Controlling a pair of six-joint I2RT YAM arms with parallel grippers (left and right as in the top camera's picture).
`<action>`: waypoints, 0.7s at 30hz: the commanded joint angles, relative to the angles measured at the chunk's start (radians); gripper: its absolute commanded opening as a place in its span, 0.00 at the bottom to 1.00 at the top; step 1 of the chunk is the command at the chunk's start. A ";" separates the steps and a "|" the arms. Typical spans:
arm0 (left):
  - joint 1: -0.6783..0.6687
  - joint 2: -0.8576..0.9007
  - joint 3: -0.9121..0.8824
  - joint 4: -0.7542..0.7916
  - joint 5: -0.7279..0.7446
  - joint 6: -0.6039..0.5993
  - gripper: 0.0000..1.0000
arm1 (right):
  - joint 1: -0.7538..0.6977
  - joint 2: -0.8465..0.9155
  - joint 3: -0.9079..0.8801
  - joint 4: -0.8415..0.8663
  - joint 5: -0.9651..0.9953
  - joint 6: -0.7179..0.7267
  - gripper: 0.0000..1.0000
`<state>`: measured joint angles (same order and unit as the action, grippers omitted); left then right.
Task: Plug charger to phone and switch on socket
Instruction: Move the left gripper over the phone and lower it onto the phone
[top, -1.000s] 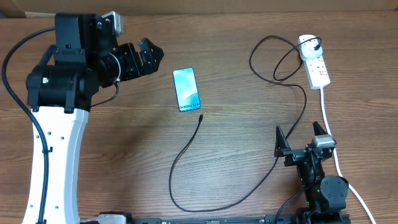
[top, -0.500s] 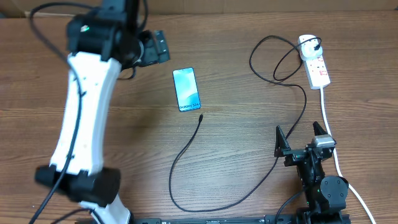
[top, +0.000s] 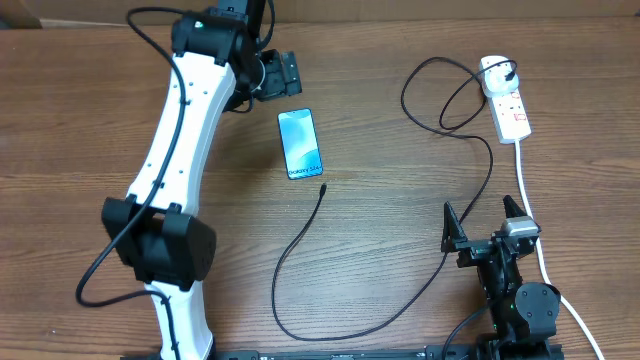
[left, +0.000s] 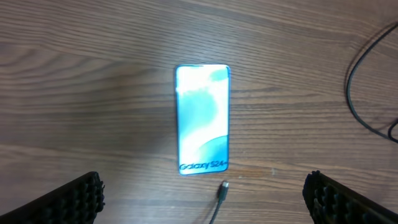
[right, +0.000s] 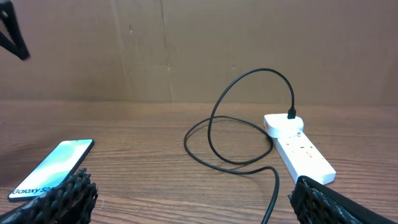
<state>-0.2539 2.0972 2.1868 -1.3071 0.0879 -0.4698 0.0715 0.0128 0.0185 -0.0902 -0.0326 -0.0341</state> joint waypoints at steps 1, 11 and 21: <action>-0.005 0.059 0.025 0.014 0.067 -0.010 1.00 | -0.003 -0.010 -0.010 0.006 0.013 0.000 1.00; -0.035 0.173 0.025 0.032 0.066 -0.010 1.00 | -0.003 -0.010 -0.010 0.006 0.013 0.001 1.00; -0.075 0.232 0.024 0.098 0.034 -0.010 1.00 | -0.003 -0.010 -0.010 0.006 0.013 0.000 1.00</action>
<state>-0.3172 2.3108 2.1872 -1.2194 0.1417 -0.4698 0.0719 0.0128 0.0185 -0.0898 -0.0326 -0.0338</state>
